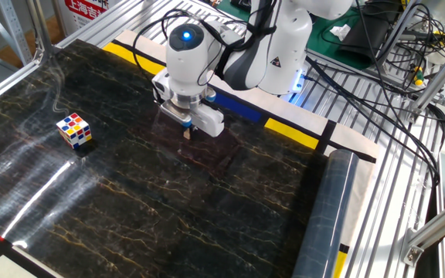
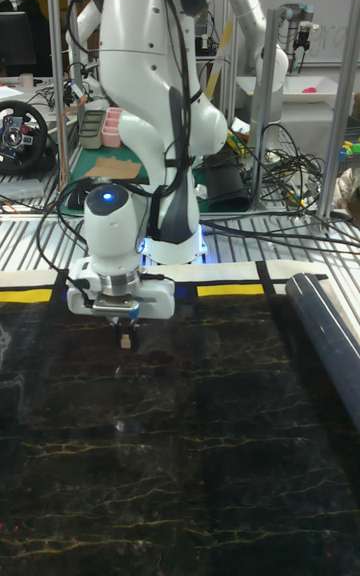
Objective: Hold a small block with the gripper and sweep it from left to right on the table
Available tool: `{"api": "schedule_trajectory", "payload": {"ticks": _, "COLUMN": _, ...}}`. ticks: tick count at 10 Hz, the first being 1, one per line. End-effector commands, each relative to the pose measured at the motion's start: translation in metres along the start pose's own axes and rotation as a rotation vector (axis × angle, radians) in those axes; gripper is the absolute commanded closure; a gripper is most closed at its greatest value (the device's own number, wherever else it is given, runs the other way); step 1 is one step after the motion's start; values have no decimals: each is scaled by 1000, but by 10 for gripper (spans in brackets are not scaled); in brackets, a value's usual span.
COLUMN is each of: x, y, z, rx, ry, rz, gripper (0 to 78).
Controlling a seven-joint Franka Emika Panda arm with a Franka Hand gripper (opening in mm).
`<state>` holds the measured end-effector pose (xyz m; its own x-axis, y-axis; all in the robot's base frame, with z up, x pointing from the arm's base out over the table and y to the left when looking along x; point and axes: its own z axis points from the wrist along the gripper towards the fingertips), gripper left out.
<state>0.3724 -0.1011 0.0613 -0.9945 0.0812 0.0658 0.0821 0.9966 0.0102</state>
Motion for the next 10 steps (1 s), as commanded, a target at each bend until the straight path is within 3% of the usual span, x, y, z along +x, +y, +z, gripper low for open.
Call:
{"api": "schedule_trajectory", "payload": {"ticks": 1, "x": 27, "y": 75, "z": 14, "rx": -36, "ry": 18, "rz": 50, "gripper": 764}}
{"api": "schedule_trajectory", "payload": {"ticks": 7, "x": 22, "y": 64, "z": 13, "rx": -28, "ry": 10, "rz": 32, "gripper": 764}}
{"api": "schedule_trajectory", "payload": {"ticks": 10, "x": 9, "y": 35, "z": -14, "rx": -29, "ry": 29, "rz": -6, "gripper": 764}}
